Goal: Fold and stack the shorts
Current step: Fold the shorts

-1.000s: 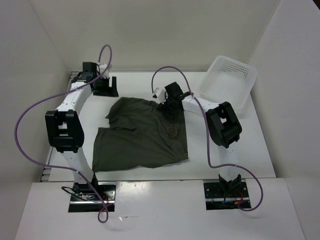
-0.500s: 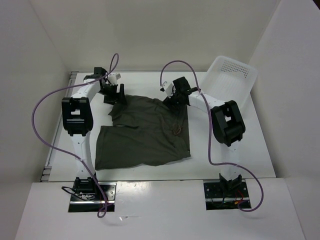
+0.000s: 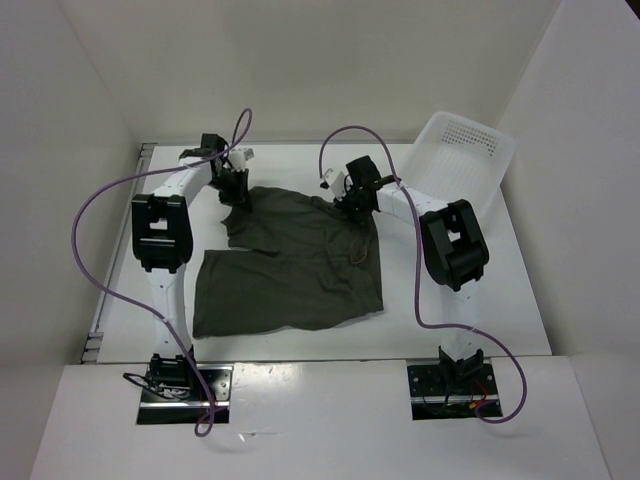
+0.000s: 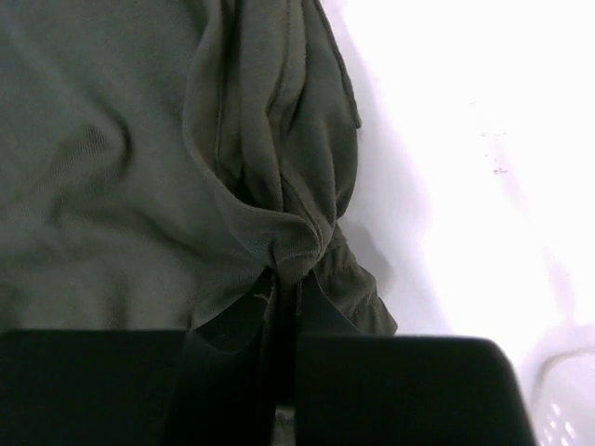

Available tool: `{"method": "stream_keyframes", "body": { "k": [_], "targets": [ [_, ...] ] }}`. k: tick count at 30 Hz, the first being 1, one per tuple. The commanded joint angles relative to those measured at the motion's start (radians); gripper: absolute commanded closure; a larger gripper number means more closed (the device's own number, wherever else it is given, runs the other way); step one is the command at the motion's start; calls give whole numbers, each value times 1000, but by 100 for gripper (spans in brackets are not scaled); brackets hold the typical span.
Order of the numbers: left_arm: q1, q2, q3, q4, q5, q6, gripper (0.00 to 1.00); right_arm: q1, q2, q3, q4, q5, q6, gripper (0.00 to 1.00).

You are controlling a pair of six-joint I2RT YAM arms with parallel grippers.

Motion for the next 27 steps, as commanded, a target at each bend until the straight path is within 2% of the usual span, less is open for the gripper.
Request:
{"method": "stream_keyframes", "body": {
  "k": [1,4,6,7,9,10,11,12,13,14,16,18,20,23,27],
  "targets": [
    [-5,-107,116,90,-121,4,100,5,-25,43,6,33,-1,100],
    [4,-189,166,161,-251,4,100,28,-75,69,42,88,8,100],
    [-17,-273,138,177,-357,4,100,54,-121,69,55,120,-6,100],
    [-31,-310,94,189,-377,4,99,65,-137,69,55,129,-17,100],
    [-93,-429,-137,189,-410,4,93,109,-186,17,55,157,-59,100],
    [-117,-471,-232,189,-411,4,89,127,-203,-8,66,166,-73,100],
    [-145,-509,-327,169,-432,4,79,146,-218,-34,75,175,-86,100],
    [-198,-577,-506,160,-432,4,74,186,-252,-61,75,185,-86,100],
    [-215,-605,-579,160,-432,4,68,205,-269,-121,84,185,-95,100],
    [-231,-628,-639,160,-432,4,55,220,-282,-147,85,185,-95,100],
    [-243,-675,-737,122,-391,4,42,246,-322,-215,94,173,-83,100],
    [-243,-723,-765,97,-332,4,34,257,-333,-264,94,163,-70,100],
    [-243,-764,-785,52,-291,4,32,257,-362,-296,103,172,-73,100],
    [-231,-855,-763,-12,-204,4,32,257,-371,-345,112,182,-83,100],
    [-144,-892,-661,-57,-87,4,34,257,-390,-374,121,191,-92,100]
  ]
}}
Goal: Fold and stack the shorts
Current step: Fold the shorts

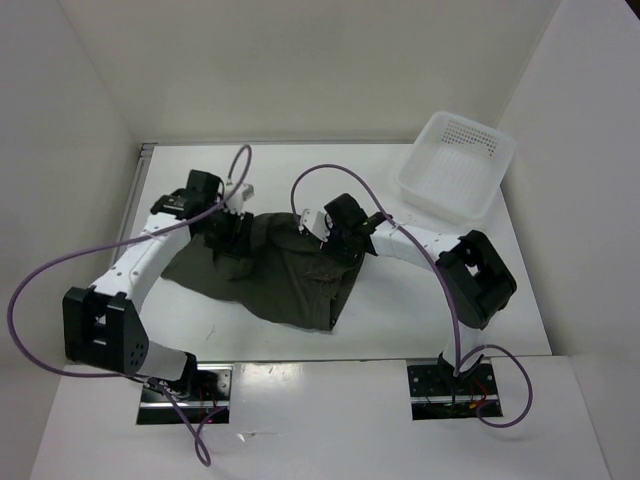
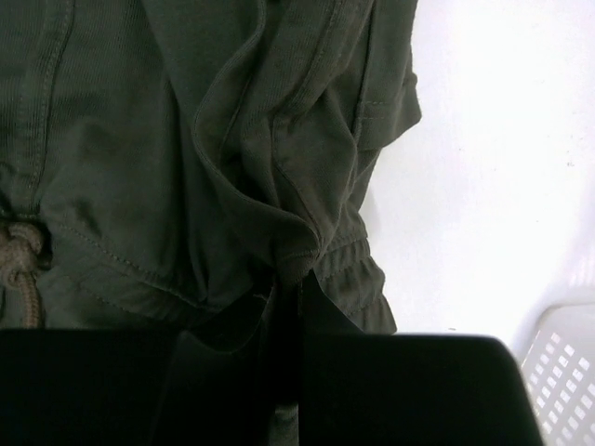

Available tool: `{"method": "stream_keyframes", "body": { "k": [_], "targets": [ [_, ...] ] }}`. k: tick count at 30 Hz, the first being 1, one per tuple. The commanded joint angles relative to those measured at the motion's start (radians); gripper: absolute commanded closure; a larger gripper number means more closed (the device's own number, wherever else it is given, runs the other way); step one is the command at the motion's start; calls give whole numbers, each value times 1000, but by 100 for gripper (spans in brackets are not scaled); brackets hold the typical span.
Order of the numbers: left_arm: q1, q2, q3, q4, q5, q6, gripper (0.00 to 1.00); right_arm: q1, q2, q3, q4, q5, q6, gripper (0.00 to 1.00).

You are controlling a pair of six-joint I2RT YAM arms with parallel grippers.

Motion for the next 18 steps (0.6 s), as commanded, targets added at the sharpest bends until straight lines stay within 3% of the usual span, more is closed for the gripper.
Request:
{"method": "stream_keyframes", "body": {
  "k": [1,2,7,18],
  "targets": [
    [91,-62,138,-15,148,3,35,0,-74,-12,41,15,-25,100],
    [116,-73,148,0,159,3,36,0,-74,-21,41,15,-25,100],
    [149,-19,70,72,149,3,63,0,-74,-30,41,6,-25,100],
    [202,177,85,231,126,3,61,0,-55,-21,19,-15,-34,100]
  ]
}}
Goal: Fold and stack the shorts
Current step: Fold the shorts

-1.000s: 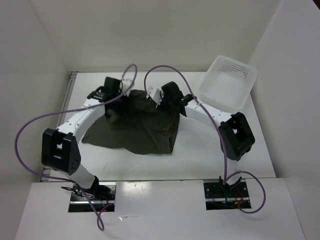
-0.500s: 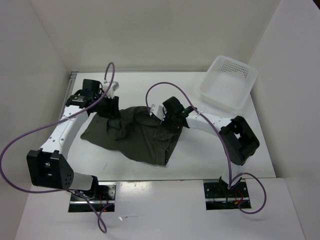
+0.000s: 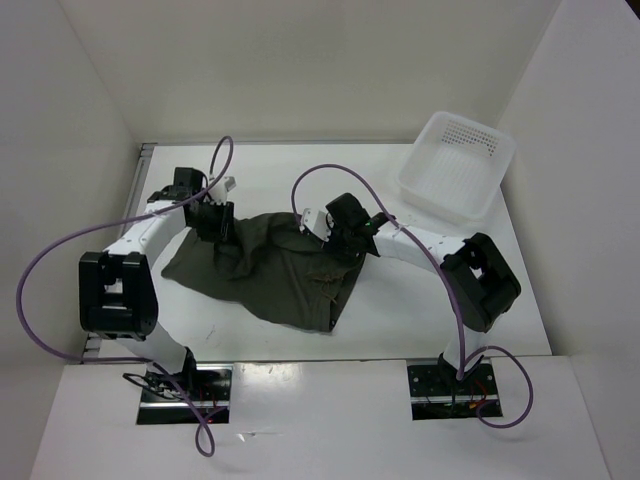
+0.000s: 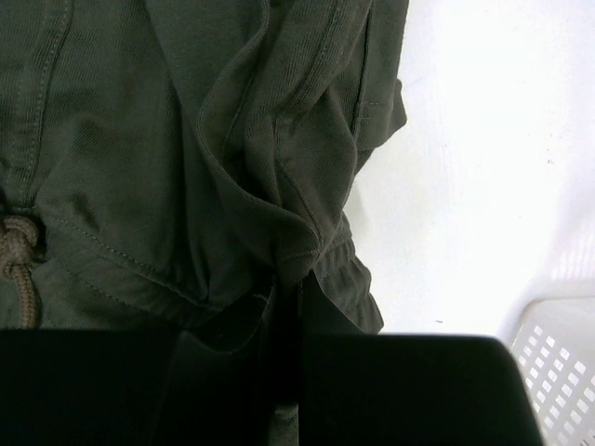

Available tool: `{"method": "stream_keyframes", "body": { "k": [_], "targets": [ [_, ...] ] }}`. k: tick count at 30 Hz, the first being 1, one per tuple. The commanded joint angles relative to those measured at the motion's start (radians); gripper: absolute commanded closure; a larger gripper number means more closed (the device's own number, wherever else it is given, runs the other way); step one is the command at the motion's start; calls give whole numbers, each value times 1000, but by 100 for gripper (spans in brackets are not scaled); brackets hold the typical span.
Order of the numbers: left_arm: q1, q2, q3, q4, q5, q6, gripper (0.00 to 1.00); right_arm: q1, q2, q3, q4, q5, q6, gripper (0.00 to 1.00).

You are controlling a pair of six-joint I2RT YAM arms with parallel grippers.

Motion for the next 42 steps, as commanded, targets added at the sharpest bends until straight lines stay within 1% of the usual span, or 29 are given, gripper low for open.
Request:
{"method": "stream_keyframes", "body": {
  "k": [1,2,4,5,7,9,12,23,26,28,31,32,35,37,40,42],
  "targets": [
    [5,43,39,79,2,4,58,0,-22,-1,16,-22,-10,100],
    [5,57,39,79,2,4,55,0,-22,-1,16,-22,-10,100],
    [-35,98,48,79,2,4,50,0,-12,10,16,-22,-10,100],
    [-50,109,48,89,2,4,46,0,-12,10,16,-22,-10,100],
    [-87,140,71,89,2,4,46,0,-3,20,16,-22,-10,100],
    [-98,149,95,98,32,4,44,0,7,20,16,-22,-10,100],
    [-107,184,141,98,45,4,43,0,7,20,16,-22,-10,100],
    [-126,284,183,98,25,4,42,0,25,20,7,-22,-19,100],
    [-126,318,203,76,77,4,46,0,25,20,7,-22,-19,100],
    [-126,318,203,76,88,4,55,0,25,20,7,-22,-19,100],
    [-135,318,229,53,137,4,72,0,34,20,7,-22,-19,100],
    [-135,309,229,53,137,4,83,0,34,20,7,-22,-19,100],
    [-135,287,279,20,126,4,96,0,34,20,7,-22,-28,100],
    [-135,270,319,-19,117,4,100,0,34,20,7,-11,-28,100],
    [-89,240,373,-80,95,4,100,-14,34,20,16,-2,-37,100],
    [-54,230,454,-123,47,4,100,-25,34,20,16,-2,-37,100]
  ]
}}
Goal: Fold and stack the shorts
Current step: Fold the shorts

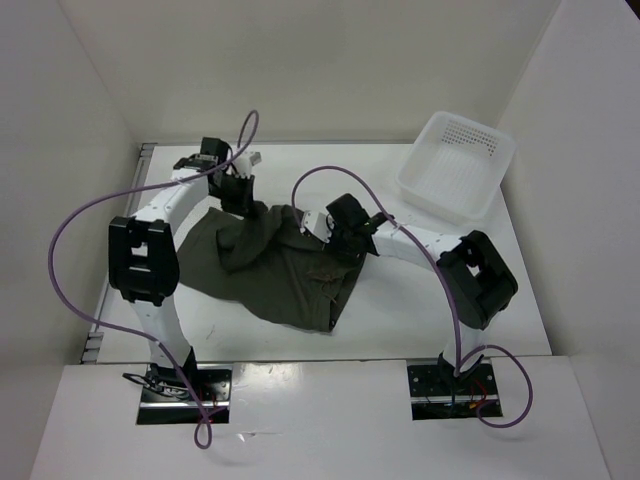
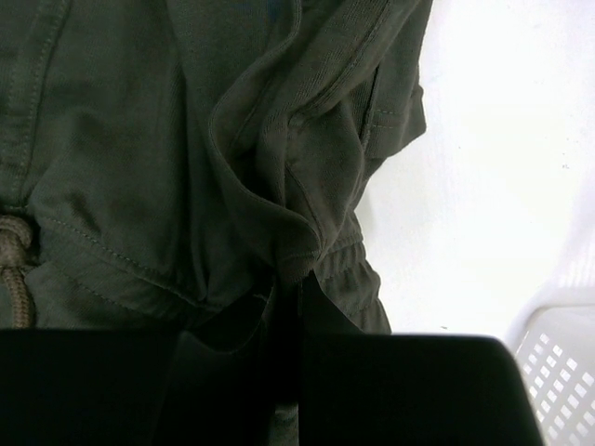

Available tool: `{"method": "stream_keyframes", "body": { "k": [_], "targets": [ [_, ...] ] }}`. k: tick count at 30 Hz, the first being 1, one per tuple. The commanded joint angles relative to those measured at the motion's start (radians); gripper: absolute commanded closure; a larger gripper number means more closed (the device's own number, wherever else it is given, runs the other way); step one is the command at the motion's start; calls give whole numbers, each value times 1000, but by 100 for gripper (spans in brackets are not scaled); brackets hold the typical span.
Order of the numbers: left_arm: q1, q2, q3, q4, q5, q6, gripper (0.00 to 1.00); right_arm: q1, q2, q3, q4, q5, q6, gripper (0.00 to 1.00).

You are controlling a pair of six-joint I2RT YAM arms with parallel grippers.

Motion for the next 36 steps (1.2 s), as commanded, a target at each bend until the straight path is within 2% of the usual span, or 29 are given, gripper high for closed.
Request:
{"method": "stream_keyframes", "body": {
  "k": [1,5,11,14,17,18,23,27,33,34,35,36],
  "targets": [
    [65,-74,133,-57,-58,4,100,-40,11,29,17,4,-15,100],
    [127,-52,332,-38,-142,4,100,-94,27,61,28,4,-15,100],
    [136,85,703,39,-202,4,100,-112,62,153,48,24,-6,100],
    [127,97,734,30,-192,4,100,-112,51,167,77,67,-6,100],
    [118,30,531,41,-182,4,100,-112,33,137,97,81,-17,100],
    [118,-25,375,54,-182,4,100,-112,33,137,97,81,-17,100],
    [151,-198,21,79,-217,4,100,-112,14,164,88,81,-8,100],
    [203,-307,-137,61,-218,4,100,-112,-8,201,-11,15,-78,100],
    [309,-366,-171,21,-238,4,100,-76,-67,230,-238,-164,-101,100],
    [322,-366,-191,21,-238,4,100,-63,-67,230,-258,-218,-85,96],
    [322,-366,-204,21,-238,4,100,-54,-79,230,-278,-241,-69,85],
    [322,-366,-226,21,-227,4,100,-45,-79,230,-279,-259,-49,64]
  ]
}}
